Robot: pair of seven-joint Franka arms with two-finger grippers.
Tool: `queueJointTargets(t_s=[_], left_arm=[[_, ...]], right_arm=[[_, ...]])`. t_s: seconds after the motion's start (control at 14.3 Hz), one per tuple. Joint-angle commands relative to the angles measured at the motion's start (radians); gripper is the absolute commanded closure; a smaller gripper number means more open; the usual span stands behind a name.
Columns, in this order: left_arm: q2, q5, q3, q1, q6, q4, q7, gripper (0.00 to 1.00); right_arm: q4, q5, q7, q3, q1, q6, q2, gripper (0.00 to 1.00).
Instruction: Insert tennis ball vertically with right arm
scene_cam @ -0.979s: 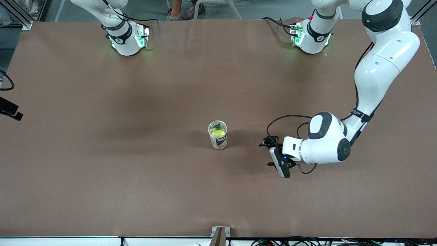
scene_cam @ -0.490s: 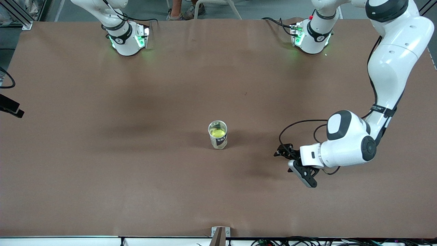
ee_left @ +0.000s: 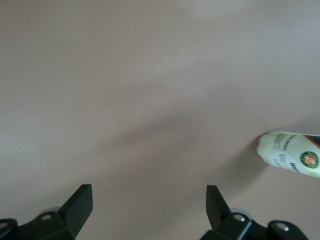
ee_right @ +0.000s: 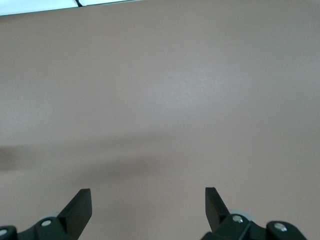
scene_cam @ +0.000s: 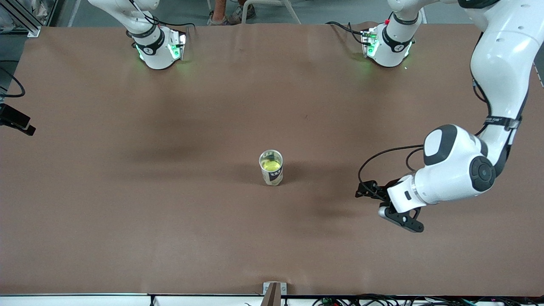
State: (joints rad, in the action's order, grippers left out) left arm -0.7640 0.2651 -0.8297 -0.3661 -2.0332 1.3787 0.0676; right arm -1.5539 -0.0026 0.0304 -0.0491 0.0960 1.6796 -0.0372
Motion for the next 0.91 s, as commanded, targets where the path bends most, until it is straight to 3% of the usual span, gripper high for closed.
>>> queueJointTargets(t_s=[0.0, 0.21, 0.28, 0.42, 0.56, 0.7, 0.84], left_arm=[[0.127, 0.037, 0.026, 0.009, 0.121, 0.011, 0.144, 0.00], [0.208, 0.057, 0.037, 0.006, 0.247, 0.011, 0.237, 0.00], [0.244, 0.060, 0.070, 0.012, 0.258, 0.013, 0.241, 0.00], [0.340, 0.053, 0.209, 0.091, 0.264, 0.020, 0.233, 0.00], [0.428, 0.043, 0.396, 0.235, 0.309, 0.020, 0.230, 0.00], [0.485, 0.043, 0.475, 0.303, 0.382, 0.022, 0.230, 0.00], [0.532, 0.017, 0.495, 0.308, 0.416, 0.033, 0.215, 0.00]], right_arm=[[-0.130, -0.016, 0.000, 0.025, 0.024, 0.057, 0.088, 0.00], [-0.097, -0.016, -0.001, 0.029, 0.018, 0.034, 0.083, 0.00], [-0.094, -0.016, 0.002, 0.029, 0.019, 0.023, 0.083, 0.00], [-0.089, -0.013, 0.002, 0.028, 0.022, 0.011, 0.083, 0.00], [-0.084, -0.010, 0.002, 0.029, 0.021, 0.011, 0.083, 0.00], [-0.086, -0.010, 0.002, 0.029, 0.019, 0.006, 0.083, 0.00], [-0.084, -0.010, 0.002, 0.028, 0.024, 0.006, 0.082, 0.00]])
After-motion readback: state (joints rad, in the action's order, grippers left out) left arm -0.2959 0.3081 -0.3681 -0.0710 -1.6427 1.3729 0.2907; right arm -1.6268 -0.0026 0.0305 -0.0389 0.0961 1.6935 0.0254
